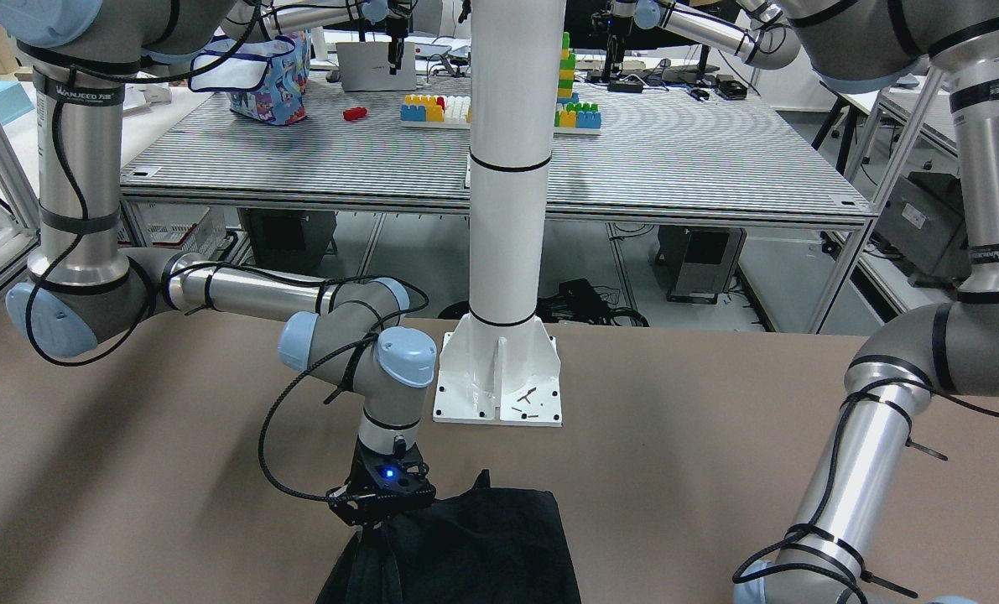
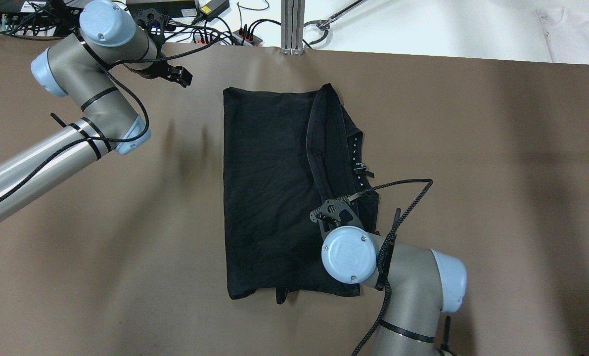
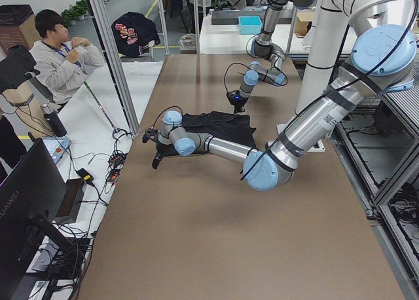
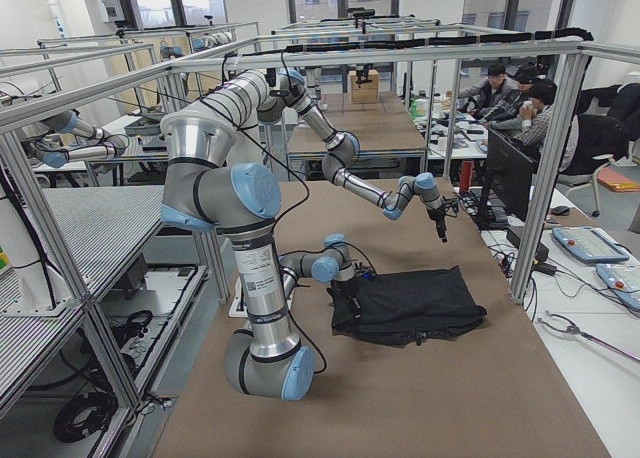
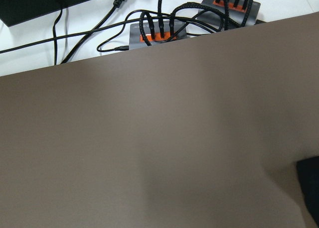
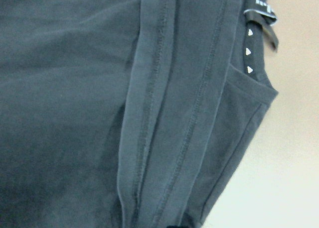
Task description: Fold clothes
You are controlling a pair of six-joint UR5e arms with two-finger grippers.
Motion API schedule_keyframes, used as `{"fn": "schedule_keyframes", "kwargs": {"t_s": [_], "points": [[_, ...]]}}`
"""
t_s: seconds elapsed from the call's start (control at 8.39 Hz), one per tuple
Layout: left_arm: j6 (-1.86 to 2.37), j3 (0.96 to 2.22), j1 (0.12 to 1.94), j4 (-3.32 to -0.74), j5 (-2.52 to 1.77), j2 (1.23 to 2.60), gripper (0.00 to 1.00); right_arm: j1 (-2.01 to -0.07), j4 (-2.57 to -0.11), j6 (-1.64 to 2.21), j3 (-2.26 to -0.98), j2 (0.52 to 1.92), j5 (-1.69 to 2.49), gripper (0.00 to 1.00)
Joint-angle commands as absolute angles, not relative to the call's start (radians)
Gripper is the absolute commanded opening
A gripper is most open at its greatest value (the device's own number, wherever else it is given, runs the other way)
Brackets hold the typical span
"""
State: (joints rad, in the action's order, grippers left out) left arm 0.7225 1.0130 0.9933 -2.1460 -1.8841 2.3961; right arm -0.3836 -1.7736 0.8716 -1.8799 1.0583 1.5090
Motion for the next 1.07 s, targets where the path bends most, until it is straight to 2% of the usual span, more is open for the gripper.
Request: {"fn": "schedule_keyframes", "kwargs": {"t_s": [0.0,0.24,0.36,0.48,0.6,0.71,0.95], "points": [[0.723,1.014,0.994,-2.146,-1.884,2.396,1.00,-0.356,-1.769,0.940,-1.997,1.175,1.509,0.00],[0.724,1.014,0.992,-2.146,-1.884,2.396,1.00,-0.269,-1.769,1.196,-2.032,1.203,1.481,0.00],[0.723,1.012,0.994,-2.146,-1.884,2.396,1.00,-0.268,-1.770,1.193,-2.048,1.190,1.491,0.00],[0.724,1.014,0.994,-2.146,-1.884,2.396,1.00,-0.278,-1.776,1.154,-2.030,1.143,1.490,0.27],[0.724,1.014,0.993,-2.146,-1.885,2.396,1.00,-0.293,-1.773,1.070,-2.016,1.123,1.493,0.79],[0.726,1.014,0.992,-2.146,-1.885,2.396,1.00,-0.319,-1.773,1.042,-2.014,1.115,1.493,0.91],[0.726,1.014,0.994,-2.146,-1.885,2.396,1.00,-0.331,-1.770,1.032,-1.918,1.045,1.491,0.87]]}}
